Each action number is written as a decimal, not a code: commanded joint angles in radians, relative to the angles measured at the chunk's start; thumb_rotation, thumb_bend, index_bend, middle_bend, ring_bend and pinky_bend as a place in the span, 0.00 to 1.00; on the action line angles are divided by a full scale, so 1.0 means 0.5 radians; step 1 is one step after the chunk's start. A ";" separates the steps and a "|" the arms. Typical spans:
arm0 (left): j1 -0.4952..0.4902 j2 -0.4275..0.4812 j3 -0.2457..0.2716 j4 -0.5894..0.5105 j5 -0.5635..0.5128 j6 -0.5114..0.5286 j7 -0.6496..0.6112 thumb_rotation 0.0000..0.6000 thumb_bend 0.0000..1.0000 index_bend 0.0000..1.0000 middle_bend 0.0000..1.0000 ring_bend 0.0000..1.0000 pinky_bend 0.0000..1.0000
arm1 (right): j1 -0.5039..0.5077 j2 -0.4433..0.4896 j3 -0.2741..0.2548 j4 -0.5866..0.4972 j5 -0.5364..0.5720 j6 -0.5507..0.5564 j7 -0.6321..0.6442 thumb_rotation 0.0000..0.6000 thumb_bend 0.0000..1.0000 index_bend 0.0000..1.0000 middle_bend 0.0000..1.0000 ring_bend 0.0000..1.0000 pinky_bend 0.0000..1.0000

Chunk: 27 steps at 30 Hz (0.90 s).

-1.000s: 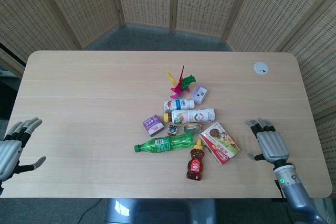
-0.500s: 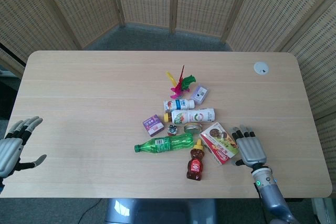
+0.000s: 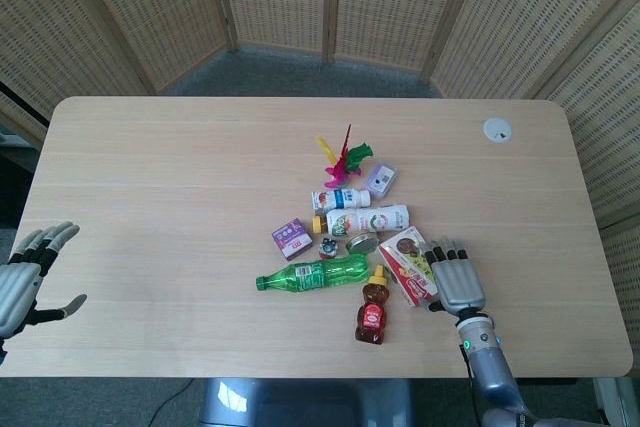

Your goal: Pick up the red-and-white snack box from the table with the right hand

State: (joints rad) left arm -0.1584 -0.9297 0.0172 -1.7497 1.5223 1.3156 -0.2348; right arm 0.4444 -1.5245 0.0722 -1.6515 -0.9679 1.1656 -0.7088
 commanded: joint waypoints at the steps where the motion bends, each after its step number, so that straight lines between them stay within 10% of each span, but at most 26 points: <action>1: 0.007 0.000 0.000 0.003 -0.002 0.012 -0.005 1.00 0.30 0.05 0.00 0.00 0.00 | 0.014 0.000 0.006 0.010 0.002 0.005 -0.016 0.88 0.10 0.00 0.00 0.00 0.00; 27: 0.033 0.023 0.013 -0.033 -0.027 0.034 0.047 1.00 0.30 0.05 0.00 0.00 0.00 | 0.215 0.168 0.146 0.519 0.127 -0.387 0.247 0.89 0.10 0.00 0.00 0.00 0.00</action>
State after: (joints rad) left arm -0.1417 -0.9187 0.0238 -1.7659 1.5091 1.3323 -0.2117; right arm 0.5427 -1.4533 0.1391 -1.4059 -0.9050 0.9859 -0.5970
